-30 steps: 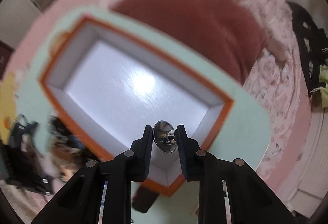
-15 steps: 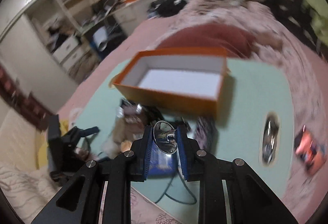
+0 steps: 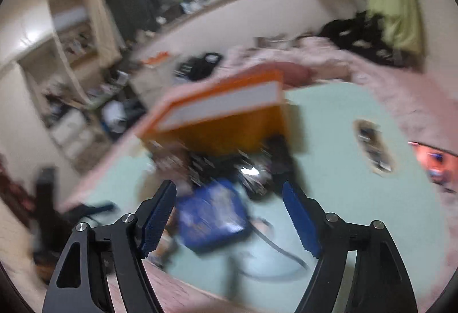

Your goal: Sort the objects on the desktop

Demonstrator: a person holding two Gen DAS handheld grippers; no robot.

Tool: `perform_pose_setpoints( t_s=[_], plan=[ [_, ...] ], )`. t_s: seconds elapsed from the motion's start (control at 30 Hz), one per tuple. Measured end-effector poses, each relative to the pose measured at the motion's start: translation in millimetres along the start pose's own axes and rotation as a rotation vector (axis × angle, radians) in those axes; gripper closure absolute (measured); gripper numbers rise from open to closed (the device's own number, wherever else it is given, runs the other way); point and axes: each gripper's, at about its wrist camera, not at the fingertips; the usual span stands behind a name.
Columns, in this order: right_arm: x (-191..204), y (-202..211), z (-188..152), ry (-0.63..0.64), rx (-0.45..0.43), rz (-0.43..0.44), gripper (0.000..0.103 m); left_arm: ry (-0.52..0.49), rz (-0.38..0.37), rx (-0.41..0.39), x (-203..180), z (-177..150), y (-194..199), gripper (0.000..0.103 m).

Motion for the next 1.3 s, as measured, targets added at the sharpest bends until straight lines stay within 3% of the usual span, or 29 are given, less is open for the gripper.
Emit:
perform_pose_setpoints(
  t_s=[0.07,0.13,0.2,0.3,0.57,0.67,0.77,1.3],
  plan=[
    [4.0,-1.5,-14.4,0.019,0.038,-0.094,0.026,0.0,0.0,0.0,0.3,-0.1,0.1,0.0],
    [6.4,-11.8,-23.7,0.04,0.118,-0.217,0.017,0.003,0.003,0.001,0.2,-0.2,-0.5,0.0],
    [17.4,-25.9,-27.6,0.115,0.177,-0.349,0.0,0.003,0.011,0.003,-0.3,-0.2,-1.1,0.0],
    [26.0,-33.6,-23.6,0.13,0.192,-0.315,0.0,0.007,0.011,0.004,1.2,-1.3,-1.7,0.0],
    [30.7,-55.0,-8.7,0.102,0.227,-0.347,0.0,0.007,0.01,0.004,1.0,-1.1,-1.6,0.0],
    [35.7,-66.0,-12.6,0.185,0.221,-0.254,0.0,0.008,0.009,0.003,1.5,-1.5,-1.9,0.0],
    [32.9,-60.5,-15.2,0.207,0.204,-0.223,0.0,0.008,0.008,0.003,2.1,-2.4,-1.7,0.0],
    [32.3,-60.2,-15.9,0.206,0.205,-0.232,0.0,0.009,0.005,0.003,2.5,-3.6,-0.6,0.0]
  ],
)
Point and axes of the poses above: each gripper's, at about its wrist camera, not at the fingertips, and y roughly against the way its jaws point, x to its left, z to its top, and after that the axes turned 4 degrees about x, right-handed
